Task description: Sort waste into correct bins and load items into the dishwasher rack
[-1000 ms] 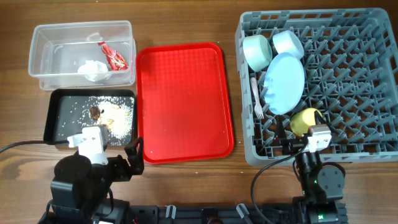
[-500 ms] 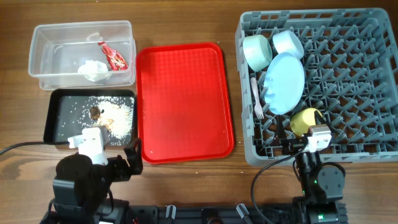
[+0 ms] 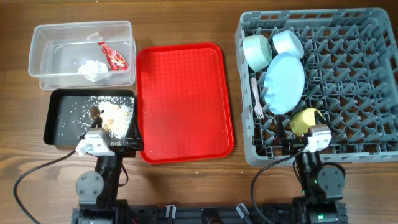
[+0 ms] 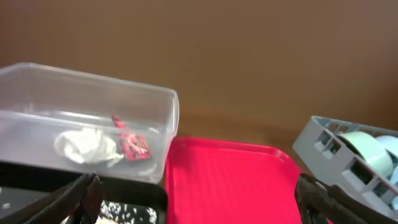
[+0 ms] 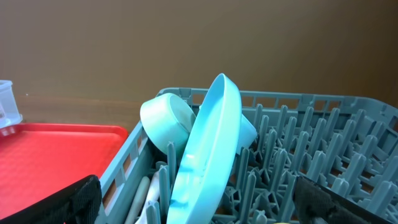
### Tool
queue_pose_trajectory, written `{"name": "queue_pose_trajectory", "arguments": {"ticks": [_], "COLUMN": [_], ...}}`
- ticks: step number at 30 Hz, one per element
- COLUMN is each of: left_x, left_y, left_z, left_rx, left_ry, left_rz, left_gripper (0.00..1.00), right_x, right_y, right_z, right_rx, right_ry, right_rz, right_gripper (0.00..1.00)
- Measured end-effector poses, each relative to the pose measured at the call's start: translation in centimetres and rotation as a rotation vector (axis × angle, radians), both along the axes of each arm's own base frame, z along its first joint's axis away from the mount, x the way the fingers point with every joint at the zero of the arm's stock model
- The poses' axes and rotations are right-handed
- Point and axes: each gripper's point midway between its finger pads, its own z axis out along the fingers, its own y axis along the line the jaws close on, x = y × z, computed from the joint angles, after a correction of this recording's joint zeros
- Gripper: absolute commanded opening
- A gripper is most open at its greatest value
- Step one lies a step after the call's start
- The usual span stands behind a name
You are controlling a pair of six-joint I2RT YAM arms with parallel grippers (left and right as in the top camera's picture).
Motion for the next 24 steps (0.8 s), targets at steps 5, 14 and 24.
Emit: {"name": "queue_pose_trajectory", "arguments": {"ticks": [5, 14, 24], "left_x": [0.3, 0.3, 0.3], "left_y": [-0.2, -0.3, -0.3], "left_z": [-3.0, -3.0, -3.0], "left_rx": [0.053, 0.081, 0.081], "left_ry": [0.060, 0.056, 0.056], "left_rz": [-0.011, -0.019, -0.019], "left_gripper": [1.00, 1.00, 1.00], "right_x": [0.0, 0.0, 0.0], "right_y": [0.0, 0.0, 0.0], "right_z": [0.0, 0.0, 0.0], "right_rx": [0.000, 0.000, 0.000], "right_ry": [0.000, 0.000, 0.000], "right_rz": [0.000, 0.000, 0.000], "right_gripper": [1.00, 1.00, 1.00]}}
